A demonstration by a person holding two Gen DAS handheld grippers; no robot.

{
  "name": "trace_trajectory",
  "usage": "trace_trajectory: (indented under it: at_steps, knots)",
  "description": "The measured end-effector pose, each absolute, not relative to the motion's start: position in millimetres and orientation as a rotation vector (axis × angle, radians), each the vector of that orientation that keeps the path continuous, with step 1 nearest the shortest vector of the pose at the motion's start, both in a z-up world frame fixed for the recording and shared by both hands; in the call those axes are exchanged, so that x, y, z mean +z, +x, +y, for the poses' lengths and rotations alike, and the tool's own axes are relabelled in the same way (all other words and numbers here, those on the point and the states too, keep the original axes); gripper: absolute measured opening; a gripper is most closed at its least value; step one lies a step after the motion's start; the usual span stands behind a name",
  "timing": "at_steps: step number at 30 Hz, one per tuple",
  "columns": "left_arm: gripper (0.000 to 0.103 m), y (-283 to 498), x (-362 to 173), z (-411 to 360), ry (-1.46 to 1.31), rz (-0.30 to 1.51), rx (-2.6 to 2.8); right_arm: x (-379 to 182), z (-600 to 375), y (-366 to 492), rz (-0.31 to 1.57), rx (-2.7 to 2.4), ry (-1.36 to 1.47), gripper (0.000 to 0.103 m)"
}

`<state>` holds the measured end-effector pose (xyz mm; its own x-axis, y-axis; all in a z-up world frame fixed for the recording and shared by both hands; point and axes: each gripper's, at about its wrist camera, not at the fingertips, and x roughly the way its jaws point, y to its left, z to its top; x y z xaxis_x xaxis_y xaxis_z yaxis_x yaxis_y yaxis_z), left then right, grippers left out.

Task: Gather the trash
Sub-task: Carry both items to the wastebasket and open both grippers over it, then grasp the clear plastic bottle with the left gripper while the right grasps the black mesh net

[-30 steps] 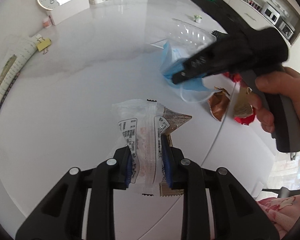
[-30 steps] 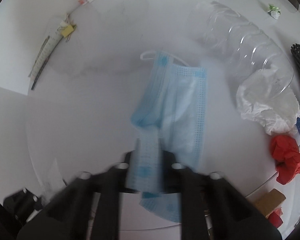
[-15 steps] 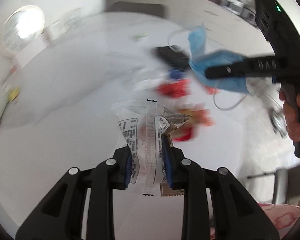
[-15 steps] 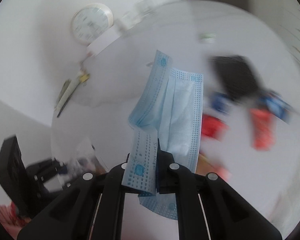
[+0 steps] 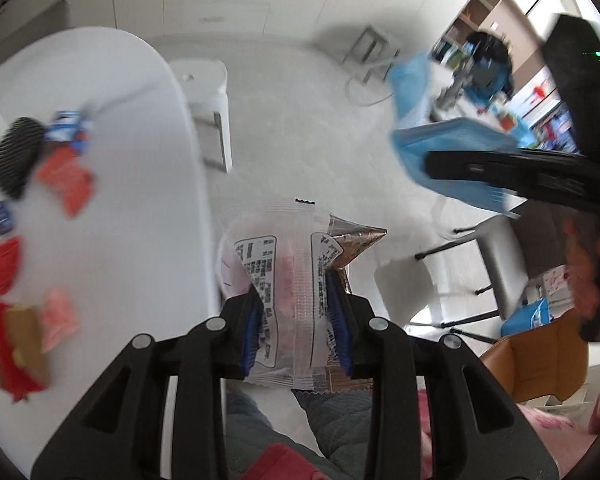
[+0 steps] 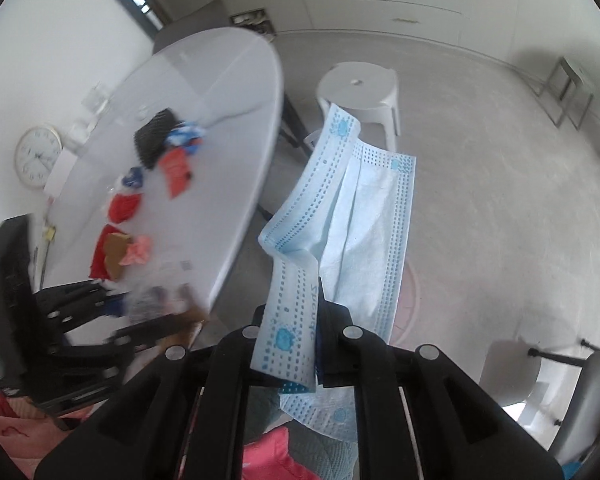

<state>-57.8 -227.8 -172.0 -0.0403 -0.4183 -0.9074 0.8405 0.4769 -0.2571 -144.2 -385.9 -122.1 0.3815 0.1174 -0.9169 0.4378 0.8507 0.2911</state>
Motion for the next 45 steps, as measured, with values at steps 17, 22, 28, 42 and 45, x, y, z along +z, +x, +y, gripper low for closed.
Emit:
trace_trajectory:
  at_steps: [17,22,28,42,45]
  knots:
    - [0.091,-69,-188,-297,0.526,1.259,-0.857,-175,-441,-154,1.252,-0.044,0.576,0.011]
    - [0.092,-62,-150,-281,0.49,1.189,-0.779,-193,-433,-139,1.309,0.044,0.544,0.013]
    - [0.095,-48,-113,-252,0.399,1.135,-0.675,-218,-404,-115,1.407,0.125,0.443,0.09]
    - [0.095,-28,-91,-220,0.282,1.103,-0.529,-153,-415,-78,1.219,0.029,0.342,0.1]
    - [0.095,-23,-86,-209,0.264,1.096,-0.491,-132,-408,-63,1.175,0.042,0.303,0.101]
